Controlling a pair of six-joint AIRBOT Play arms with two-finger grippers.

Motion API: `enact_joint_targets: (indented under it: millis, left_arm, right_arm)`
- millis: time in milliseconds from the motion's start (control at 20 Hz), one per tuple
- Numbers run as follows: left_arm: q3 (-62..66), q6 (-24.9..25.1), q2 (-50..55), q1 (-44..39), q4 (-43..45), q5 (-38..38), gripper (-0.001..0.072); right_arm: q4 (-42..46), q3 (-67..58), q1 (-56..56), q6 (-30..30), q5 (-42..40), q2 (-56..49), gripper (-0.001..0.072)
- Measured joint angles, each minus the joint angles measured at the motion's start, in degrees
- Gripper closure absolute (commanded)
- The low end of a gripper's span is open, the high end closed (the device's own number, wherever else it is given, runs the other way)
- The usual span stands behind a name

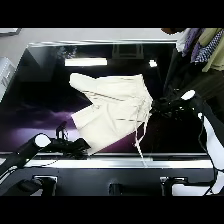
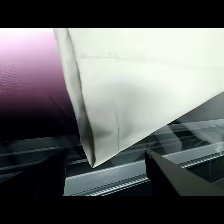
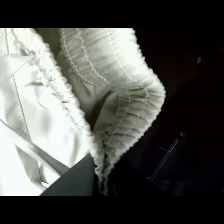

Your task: Fold the clothes and pants, and hang the long-sleeved shirts on hangers.

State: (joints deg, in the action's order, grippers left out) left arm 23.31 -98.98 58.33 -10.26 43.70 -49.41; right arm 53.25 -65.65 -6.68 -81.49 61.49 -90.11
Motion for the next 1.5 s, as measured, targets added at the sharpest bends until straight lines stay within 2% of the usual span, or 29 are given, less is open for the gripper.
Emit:
enact_joint_targets:
  millis: [100,150,200,300,450,600,900,1050,1200,1500]
  left_arm:
    - [0.0,-0.1,1.8,-1.6,-1.1,1.2,0.0162]
    - [0.0,-0.1,2.6,-2.3,-1.8,2.0,0.0215]
    - [0.0,-0.1,3.0,-2.9,-2.2,2.7,0.0346]
    - [-0.1,0.0,3.8,-3.5,-2.1,4.9,0.0681]
    - [0.2,0.3,4.1,-3.8,-3.2,6.5,0.0698]
    - [1.3,2.0,4.0,-1.6,-3.0,5.0,0.0699]
    - [7.5,5.5,0.7,10.2,6.7,-7.1,0.0699]
    - [10.7,8.6,-0.2,14.8,9.0,-12.7,0.0698]
    - [12.1,10.3,-0.5,16.1,10.6,-15.4,0.0698]
    - [12.8,11.4,-0.6,14.4,12.2,-18.3,0.0697]
  right_arm:
    - [0.0,0.0,0.0,-0.1,0.1,0.1,0.0686]
    - [0.0,0.0,0.0,-0.2,0.2,0.2,0.0686]
    - [0.0,0.0,0.0,-0.2,0.3,0.2,0.0686]
    - [0.0,0.0,0.0,-0.4,0.7,0.3,0.0687]
    - [0.6,0.0,0.0,-1.3,1.6,0.9,0.0687]
    - [5.9,0.0,0.0,-5.4,3.0,3.4,0.0688]
    - [20.1,0.0,0.1,-13.5,14.1,9.9,0.0687]
    - [22.0,0.3,0.2,-16.2,19.8,12.9,0.0687]
    - [22.2,2.8,0.2,-18.1,22.7,16.0,0.0687]
    - [21.4,15.5,0.2,-20.0,21.5,22.7,0.0684]
